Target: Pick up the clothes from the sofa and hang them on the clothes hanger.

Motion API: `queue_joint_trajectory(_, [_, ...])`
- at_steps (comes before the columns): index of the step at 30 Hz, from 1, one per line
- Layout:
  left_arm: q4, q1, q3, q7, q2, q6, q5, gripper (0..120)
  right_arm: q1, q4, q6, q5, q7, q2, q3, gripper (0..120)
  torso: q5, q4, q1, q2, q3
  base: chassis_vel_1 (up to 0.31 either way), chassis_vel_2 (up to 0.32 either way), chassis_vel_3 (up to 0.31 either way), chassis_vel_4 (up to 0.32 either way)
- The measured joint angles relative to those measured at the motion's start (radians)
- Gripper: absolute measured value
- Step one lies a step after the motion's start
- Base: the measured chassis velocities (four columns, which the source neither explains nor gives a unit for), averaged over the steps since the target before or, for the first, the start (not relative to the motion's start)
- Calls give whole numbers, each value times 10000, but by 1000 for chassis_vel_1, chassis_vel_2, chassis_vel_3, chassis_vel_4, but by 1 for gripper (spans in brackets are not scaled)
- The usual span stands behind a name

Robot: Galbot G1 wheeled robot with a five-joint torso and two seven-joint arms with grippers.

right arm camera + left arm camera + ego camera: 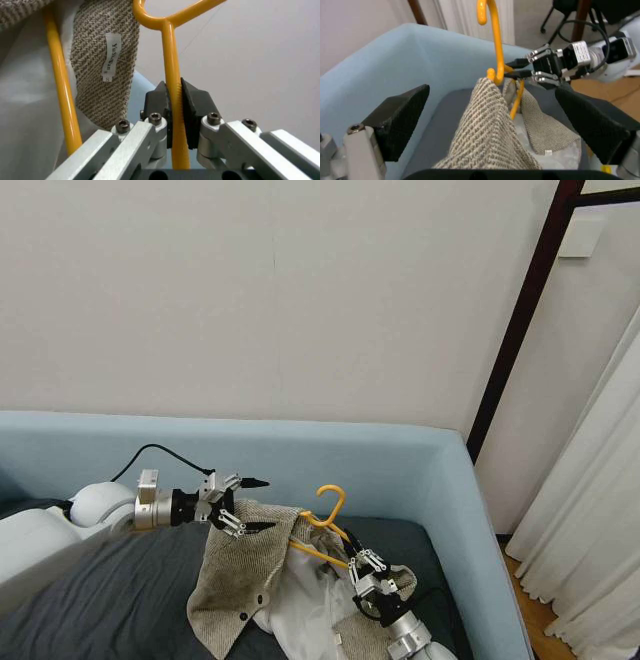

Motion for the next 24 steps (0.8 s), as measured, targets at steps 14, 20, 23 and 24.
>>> queue_joint_trajectory(14, [1004,-998,1295,136,-1224,105,511,100,38,-138,580,-1126,261,-15,372,5,-2,4,0,0,1,0,0,0,0])
queue_joint_trajectory(20, [1204,-855,1465,251,-1675,104,648,84,77,-273,767,-1558,380,-16,534,5,-3,0,0,0,1,0,0,0,0])
queue_joint_trajectory(23, [1227,-704,1431,285,-1688,94,705,76,115,-329,770,-1550,420,-44,532,5,-2,1,0,0,1,0,0,0,0])
queue_joint_trajectory(24, [1240,-567,1344,301,-1671,80,753,71,142,-349,773,-1546,435,-62,527,5,-2,3,0,0,0,0,0,0,0])
